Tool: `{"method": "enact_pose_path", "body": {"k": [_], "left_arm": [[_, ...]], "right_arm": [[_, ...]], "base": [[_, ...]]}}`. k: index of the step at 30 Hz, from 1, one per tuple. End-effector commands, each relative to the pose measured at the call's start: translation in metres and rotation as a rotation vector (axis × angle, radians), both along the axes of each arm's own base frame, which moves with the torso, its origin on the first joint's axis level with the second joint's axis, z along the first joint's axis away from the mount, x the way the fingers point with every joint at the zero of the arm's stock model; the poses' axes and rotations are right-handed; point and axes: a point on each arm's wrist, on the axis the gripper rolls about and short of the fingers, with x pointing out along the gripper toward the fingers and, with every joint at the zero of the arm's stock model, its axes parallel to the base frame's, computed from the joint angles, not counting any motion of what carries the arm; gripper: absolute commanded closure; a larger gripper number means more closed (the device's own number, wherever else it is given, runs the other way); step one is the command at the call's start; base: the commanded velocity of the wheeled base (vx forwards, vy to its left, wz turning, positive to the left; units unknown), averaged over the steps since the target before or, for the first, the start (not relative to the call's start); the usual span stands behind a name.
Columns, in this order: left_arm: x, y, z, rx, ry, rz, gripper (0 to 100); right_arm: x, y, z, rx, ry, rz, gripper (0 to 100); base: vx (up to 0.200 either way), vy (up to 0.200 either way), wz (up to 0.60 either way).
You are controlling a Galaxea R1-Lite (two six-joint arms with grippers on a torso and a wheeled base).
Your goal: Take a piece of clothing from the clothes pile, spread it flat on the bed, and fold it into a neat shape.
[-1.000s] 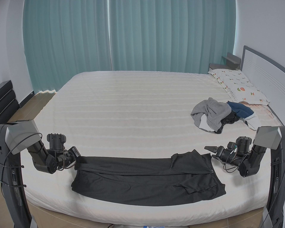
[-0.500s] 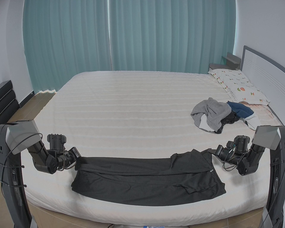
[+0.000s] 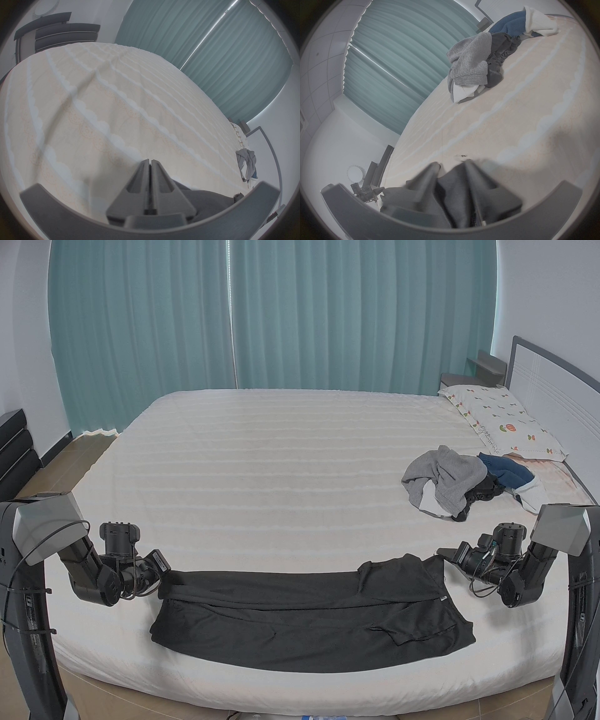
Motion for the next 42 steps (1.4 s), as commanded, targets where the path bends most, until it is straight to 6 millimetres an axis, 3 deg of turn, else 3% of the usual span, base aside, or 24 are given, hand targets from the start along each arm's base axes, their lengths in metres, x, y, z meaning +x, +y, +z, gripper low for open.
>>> {"method": "enact_pose_path", "body": {"k": [1,4,8,13,17,20,23,24,26,31,37,42], "left_arm": [[0.0,0.0,0.001,-0.005,-0.002,0.002,0],[0.0,0.0,0.002,-0.005,-0.007,0.002,0],[0.001,0.001,0.006,-0.015,-0.022,-0.003,0],[0.0,0.003,0.032,-0.112,-0.082,-0.01,0],[-0.004,0.001,0.04,-0.125,-0.096,-0.025,0],[-0.014,-0.001,0.037,-0.127,-0.065,-0.026,0],[-0.036,-0.002,0.035,-0.136,-0.018,-0.031,0],[-0.036,-0.002,0.035,-0.136,-0.018,-0.031,0],[-0.057,-0.008,0.032,-0.166,0.035,-0.068,0],[-0.082,-0.017,0.025,-0.228,0.122,-0.048,0],[-0.09,-0.017,0.02,-0.259,0.116,-0.028,0],[-0.089,-0.017,0.021,-0.312,0.097,0.013,0]], "right_arm": [[-0.001,0.0,0.0,0.0,0.003,0.001,0],[-0.002,0.001,0.002,0.001,-0.001,0.002,0],[-0.003,0.0,0.022,0.022,-0.034,-0.019,0],[-0.007,0.005,0.048,0.075,-0.046,-0.053,0],[-0.012,0.011,0.06,0.075,-0.059,-0.038,0],[-0.039,0.011,0.073,0.078,-0.013,-0.044,0],[-0.068,0.012,0.069,0.078,0.057,-0.047,0],[-0.068,0.012,0.069,0.078,0.057,-0.047,0],[-0.088,0.014,0.065,0.075,0.105,-0.054,0],[-0.12,0.035,0.061,0.087,0.207,-0.066,0],[-0.135,0.06,0.063,0.203,0.295,-0.102,0],[-0.14,0.075,0.048,0.212,0.374,-0.121,0]], "base": [[0.0,0.0,0.0],[0.0,0.0,0.0],[0.0,0.0,0.0],[0.0,0.0,0.0],[0.0,0.0,0.0],[0.0,0.0,0.0],[0.0,0.0,0.0],[0.0,0.0,0.0],[0.0,0.0,0.0],[0.0,0.0,0.0],[0.0,0.0,0.0],[0.0,0.0,0.0]]}}
